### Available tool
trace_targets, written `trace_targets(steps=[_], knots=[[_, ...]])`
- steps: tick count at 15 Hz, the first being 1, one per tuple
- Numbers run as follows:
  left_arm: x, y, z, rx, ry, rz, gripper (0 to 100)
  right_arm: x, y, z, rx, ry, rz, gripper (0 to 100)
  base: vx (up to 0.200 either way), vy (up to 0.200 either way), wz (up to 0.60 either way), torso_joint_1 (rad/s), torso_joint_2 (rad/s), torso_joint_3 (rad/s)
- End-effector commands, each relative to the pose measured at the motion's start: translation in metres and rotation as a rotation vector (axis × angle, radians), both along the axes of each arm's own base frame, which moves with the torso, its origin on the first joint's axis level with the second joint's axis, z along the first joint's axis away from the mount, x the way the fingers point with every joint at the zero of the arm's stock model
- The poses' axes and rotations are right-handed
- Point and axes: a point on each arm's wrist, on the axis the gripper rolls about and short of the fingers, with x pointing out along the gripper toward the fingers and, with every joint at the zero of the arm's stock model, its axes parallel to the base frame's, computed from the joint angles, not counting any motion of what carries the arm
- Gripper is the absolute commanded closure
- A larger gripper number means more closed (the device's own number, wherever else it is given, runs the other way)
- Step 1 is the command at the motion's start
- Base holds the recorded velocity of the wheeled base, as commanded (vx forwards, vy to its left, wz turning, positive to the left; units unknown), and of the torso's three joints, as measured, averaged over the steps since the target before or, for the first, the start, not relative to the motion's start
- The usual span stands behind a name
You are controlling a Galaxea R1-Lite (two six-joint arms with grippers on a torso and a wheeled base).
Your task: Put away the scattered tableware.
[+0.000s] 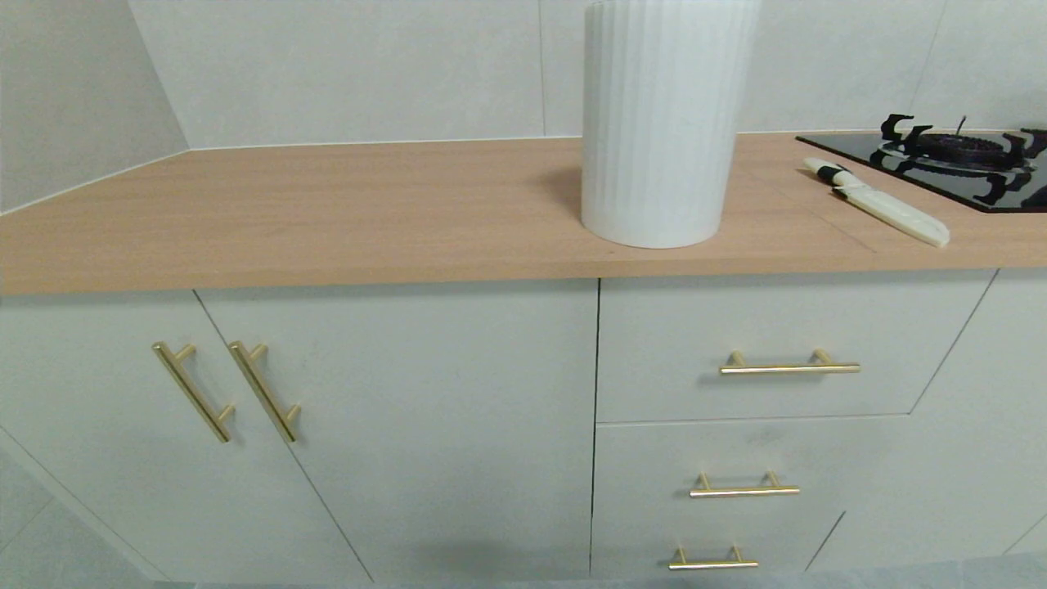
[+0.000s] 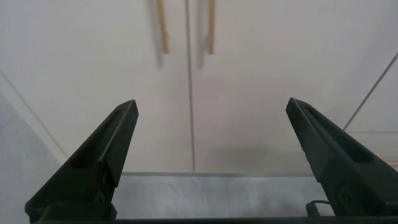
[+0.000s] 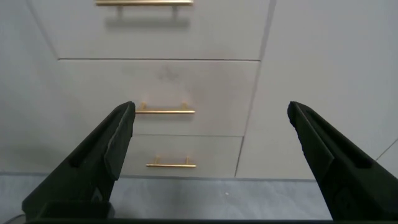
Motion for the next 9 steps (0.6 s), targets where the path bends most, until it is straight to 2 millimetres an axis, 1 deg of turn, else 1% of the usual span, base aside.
trace_targets(steps=[1,3,9], knots=[[0.0,0.0,0.0,-0.001,0.0,-0.001,0,0.0001,0.0,0.0,-0.001,0.002,-0.001,0,0.0,-0.2,0.0,-0.007,0.0,0.012],[0.0,0.0,0.0,-0.001,0.0,-0.001,0,0.0001,0.0,0.0001,-0.001,0.0,-0.001,0,0.0,-0.2,0.0,0.005,0.0,0.009],[0.0,0.0,0.0,-0.001,0.0,-0.001,0,0.0001,0.0,0.0,-0.001,0.002,-0.001,0,0.0,0.0,0.0,0.0,0.0,0.0]])
